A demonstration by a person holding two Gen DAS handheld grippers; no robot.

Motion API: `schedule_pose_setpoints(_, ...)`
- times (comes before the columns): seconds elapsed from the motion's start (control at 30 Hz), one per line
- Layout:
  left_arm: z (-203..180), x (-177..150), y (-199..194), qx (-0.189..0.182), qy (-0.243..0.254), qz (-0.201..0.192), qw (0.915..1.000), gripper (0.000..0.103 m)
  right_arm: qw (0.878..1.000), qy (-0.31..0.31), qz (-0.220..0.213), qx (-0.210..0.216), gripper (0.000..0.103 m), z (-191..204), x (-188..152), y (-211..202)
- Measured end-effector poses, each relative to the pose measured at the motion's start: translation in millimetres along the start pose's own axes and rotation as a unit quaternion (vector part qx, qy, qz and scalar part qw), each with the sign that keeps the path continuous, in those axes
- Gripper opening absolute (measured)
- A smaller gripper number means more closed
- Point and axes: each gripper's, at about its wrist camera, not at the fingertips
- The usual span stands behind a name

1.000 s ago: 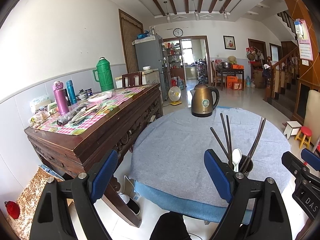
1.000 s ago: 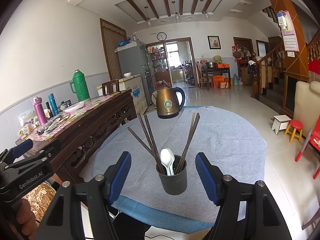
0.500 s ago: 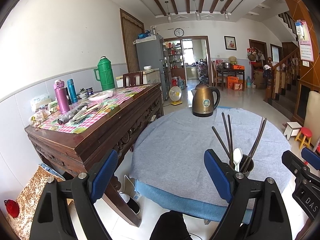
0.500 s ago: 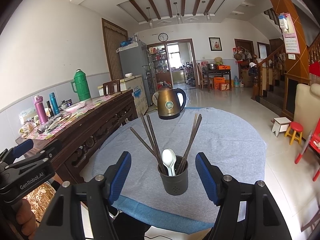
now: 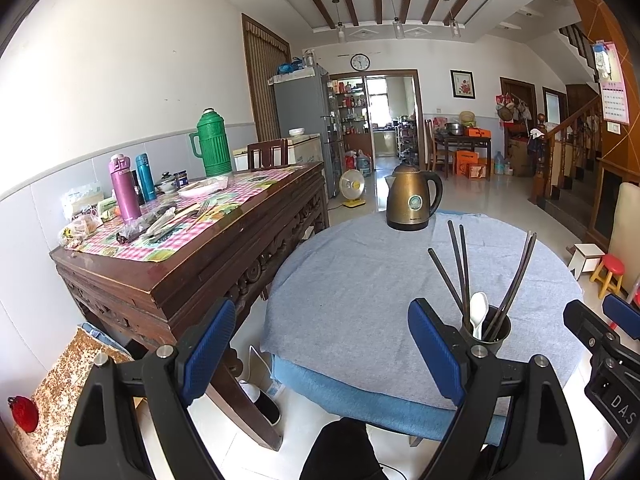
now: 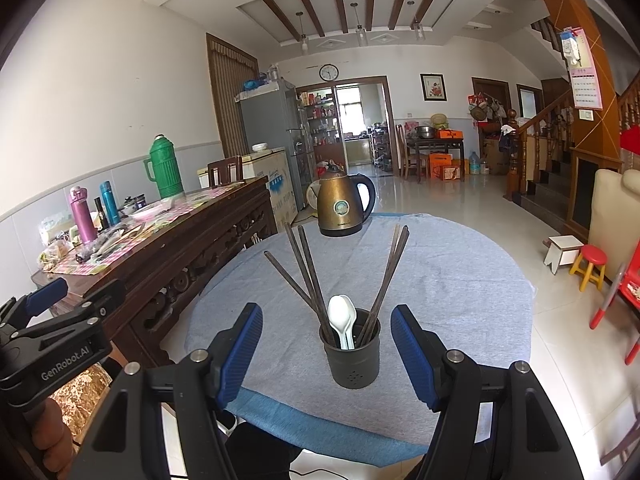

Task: Organize utensils

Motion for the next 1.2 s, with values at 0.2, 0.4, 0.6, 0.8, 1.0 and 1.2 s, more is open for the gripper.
schedule_pose_setpoints(0.2, 0.4, 0.2, 0.3, 0.0, 0.0, 0.0, 1.0, 0.088, 1.0, -0.001, 0.0, 0.0, 0.071, 0.3, 0.1, -0.3)
schedule_pose_setpoints(0.4, 1.4, -0.4, 1.6, -0.001, 0.0, 0.0, 1.0, 0.088, 1.0, -0.006, -0.001, 0.002, 0.071, 5.6, -2.7, 1.4)
schedule_pose_setpoints(0.6, -0.6, -4.4, 3.7, -0.003, 0.001, 0.004, 1.0, 0.088, 1.0, -0.011, -0.001, 0.002, 0.071, 6.5, -1.3, 5.1)
schedule_pose_setpoints(0.8, -4.1, -4.2, 8.9, -0.002, 0.004, 0.007, 1.0, 0.088, 1.0, -0.005, 0.002, 0.001, 0.071, 2.2, 1.7, 12.4)
schedule_pose_setpoints(1.0, -15.9, 0.8, 23.0, -0.004, 0.012, 0.016, 0.9998, 0.088, 1.0, -0.001, 0.011, 0.0, 0.071, -5.6, 1.1, 25.1)
schedule_pose_setpoints(1.2, -23.8, -1.1, 47.5, -0.018, 0.009, 0.024, 0.9995, 0.088, 0.999, 0.02, 0.036, -0.009, 0.071, -26.9, -8.7, 49.9)
Point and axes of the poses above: each gripper's, at about its wrist camera, not at the fingertips, and y roughly the way its jaws point, z to its left, x to its top, and after that the axes turned 6 degrees about -z, right-handed
